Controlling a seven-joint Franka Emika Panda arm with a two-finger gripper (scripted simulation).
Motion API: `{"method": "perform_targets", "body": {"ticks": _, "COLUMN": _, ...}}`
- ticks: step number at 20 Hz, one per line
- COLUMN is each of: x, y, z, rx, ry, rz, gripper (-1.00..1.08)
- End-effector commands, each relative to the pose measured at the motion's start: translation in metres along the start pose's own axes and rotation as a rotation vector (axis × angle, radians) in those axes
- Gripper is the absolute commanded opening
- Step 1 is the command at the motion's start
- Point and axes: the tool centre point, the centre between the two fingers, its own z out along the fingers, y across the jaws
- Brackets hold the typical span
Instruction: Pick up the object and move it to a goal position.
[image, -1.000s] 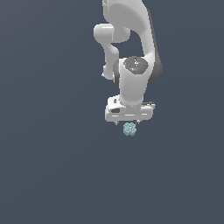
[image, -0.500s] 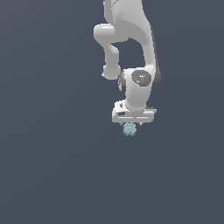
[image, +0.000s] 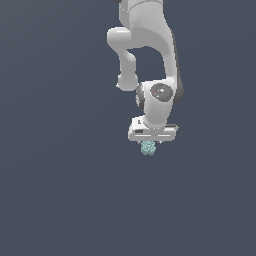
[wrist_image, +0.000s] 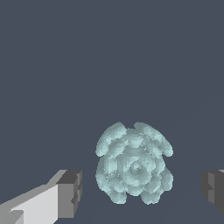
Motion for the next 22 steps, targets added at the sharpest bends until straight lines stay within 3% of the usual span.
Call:
{"method": "perform_targets", "body": {"ticks": 1, "x": -0.001, "y": 0.0, "z": 0.009, "rx": 0.0, "ry": -0.001, "rz": 0.0, "gripper": 1.0}}
{"method": "perform_targets", "body": {"ticks": 12, "x": -0.001, "y": 0.0, "z": 0.044, "rx": -0.001, "ry": -0.001, "rz": 0.003, "gripper": 1.0}}
{"method": "perform_targets", "body": {"ticks": 13, "x": -0.001, "y": 0.0, "z": 0.044, "rx": -0.001, "ry": -0.001, "rz": 0.003, "gripper": -1.0}}
{"method": "perform_targets", "body": {"ticks": 22, "x": -0.001, "y": 0.0, "z": 0.044, "rx": -0.001, "ry": -0.001, "rz": 0.003, "gripper": -1.0}}
